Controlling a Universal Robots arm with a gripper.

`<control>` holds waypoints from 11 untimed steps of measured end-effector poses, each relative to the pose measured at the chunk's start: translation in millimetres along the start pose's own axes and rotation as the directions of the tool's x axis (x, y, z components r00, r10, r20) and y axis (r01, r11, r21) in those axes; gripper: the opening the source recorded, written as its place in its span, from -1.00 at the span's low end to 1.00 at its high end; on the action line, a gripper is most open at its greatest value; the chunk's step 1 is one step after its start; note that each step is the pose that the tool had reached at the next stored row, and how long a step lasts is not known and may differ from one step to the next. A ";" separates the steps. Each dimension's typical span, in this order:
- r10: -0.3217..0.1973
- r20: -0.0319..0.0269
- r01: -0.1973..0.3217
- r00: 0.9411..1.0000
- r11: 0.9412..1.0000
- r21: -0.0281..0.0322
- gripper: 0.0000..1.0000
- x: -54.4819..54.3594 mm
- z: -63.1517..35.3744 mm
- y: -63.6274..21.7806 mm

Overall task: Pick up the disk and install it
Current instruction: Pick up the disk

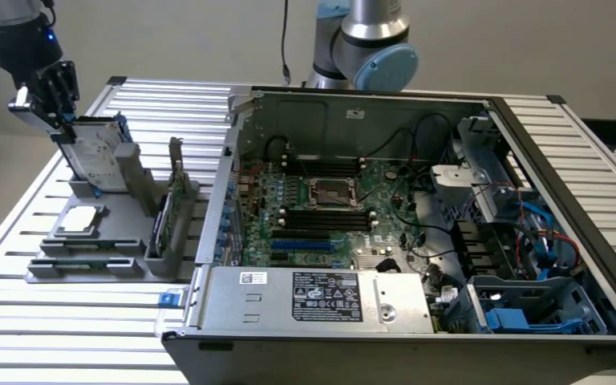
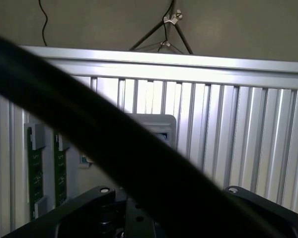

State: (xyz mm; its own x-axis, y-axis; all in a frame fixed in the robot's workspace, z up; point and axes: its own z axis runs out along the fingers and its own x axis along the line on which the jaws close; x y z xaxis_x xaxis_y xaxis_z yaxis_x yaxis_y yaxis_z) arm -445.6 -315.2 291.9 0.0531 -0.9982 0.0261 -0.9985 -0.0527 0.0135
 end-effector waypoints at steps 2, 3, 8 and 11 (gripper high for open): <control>0.000 0.000 0.000 1.000 1.000 0.000 -0.34 0.1 0.0 -0.1; 0.000 0.000 0.000 1.000 1.000 0.000 -0.34 0.2 0.0 0.0; 0.000 0.000 0.000 1.000 1.000 0.000 -0.34 0.2 0.0 0.0; 0.000 0.000 0.000 1.000 1.000 0.000 -0.34 0.2 0.0 0.0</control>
State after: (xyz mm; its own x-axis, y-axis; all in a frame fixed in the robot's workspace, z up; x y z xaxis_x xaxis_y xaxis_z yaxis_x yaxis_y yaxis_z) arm -445.5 -315.4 292.0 0.0532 -0.9982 0.0262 -0.9985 -0.0529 0.0133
